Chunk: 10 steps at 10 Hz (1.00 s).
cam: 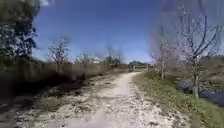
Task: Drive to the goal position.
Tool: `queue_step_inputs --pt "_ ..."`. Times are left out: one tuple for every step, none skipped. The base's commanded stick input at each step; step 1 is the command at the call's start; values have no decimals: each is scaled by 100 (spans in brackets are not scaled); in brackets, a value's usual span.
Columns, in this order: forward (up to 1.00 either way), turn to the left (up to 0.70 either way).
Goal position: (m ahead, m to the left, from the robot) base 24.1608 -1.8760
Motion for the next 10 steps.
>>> queue_step_inputs --pt "70 0" --pt "70 0" --pt "70 0" --pt "70 0" --pt "70 0" --pt "70 0" --pt "70 0" --pt "70 0" --pt "70 0" --pt "70 0"
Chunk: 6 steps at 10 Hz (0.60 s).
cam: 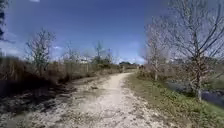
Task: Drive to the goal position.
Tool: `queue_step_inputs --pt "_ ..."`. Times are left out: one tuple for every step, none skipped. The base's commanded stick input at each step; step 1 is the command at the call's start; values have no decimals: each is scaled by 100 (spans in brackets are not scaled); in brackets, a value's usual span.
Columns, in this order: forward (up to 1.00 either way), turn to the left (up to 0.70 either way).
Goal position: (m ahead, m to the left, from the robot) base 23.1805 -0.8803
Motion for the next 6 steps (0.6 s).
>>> queue_step_inputs --pt "70 0" --pt "70 0" --pt "70 0" --pt "70 0" --pt "70 0" --pt "70 0"
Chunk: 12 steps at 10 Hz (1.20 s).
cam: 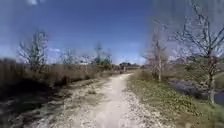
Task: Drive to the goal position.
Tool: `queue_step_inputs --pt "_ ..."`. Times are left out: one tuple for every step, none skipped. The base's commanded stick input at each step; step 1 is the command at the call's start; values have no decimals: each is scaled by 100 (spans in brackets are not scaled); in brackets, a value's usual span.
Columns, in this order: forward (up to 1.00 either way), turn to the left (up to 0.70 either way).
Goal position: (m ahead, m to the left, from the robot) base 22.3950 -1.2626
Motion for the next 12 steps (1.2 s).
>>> queue_step_inputs --pt "70 0" --pt "70 0" --pt "70 0" --pt "70 0" --pt "70 0" --pt "70 0" --pt "70 0" --pt "70 0" --pt "70 0" --pt "70 0" --pt "70 0" --pt "70 0"
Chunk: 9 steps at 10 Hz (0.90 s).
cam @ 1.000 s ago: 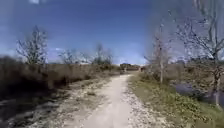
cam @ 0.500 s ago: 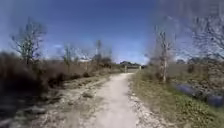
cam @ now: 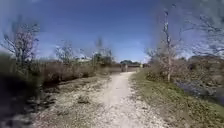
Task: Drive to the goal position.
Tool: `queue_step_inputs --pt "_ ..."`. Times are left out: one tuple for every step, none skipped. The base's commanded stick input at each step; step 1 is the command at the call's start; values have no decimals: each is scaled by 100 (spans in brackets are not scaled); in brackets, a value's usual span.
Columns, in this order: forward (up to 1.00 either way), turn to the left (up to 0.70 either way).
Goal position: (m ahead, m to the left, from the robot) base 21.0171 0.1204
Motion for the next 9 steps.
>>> queue_step_inputs --pt "70 -15" --pt "70 -35" --pt "70 -35" --pt "70 -28" --pt "70 0" --pt "70 0" --pt "70 0" --pt "70 0" --pt "70 0"
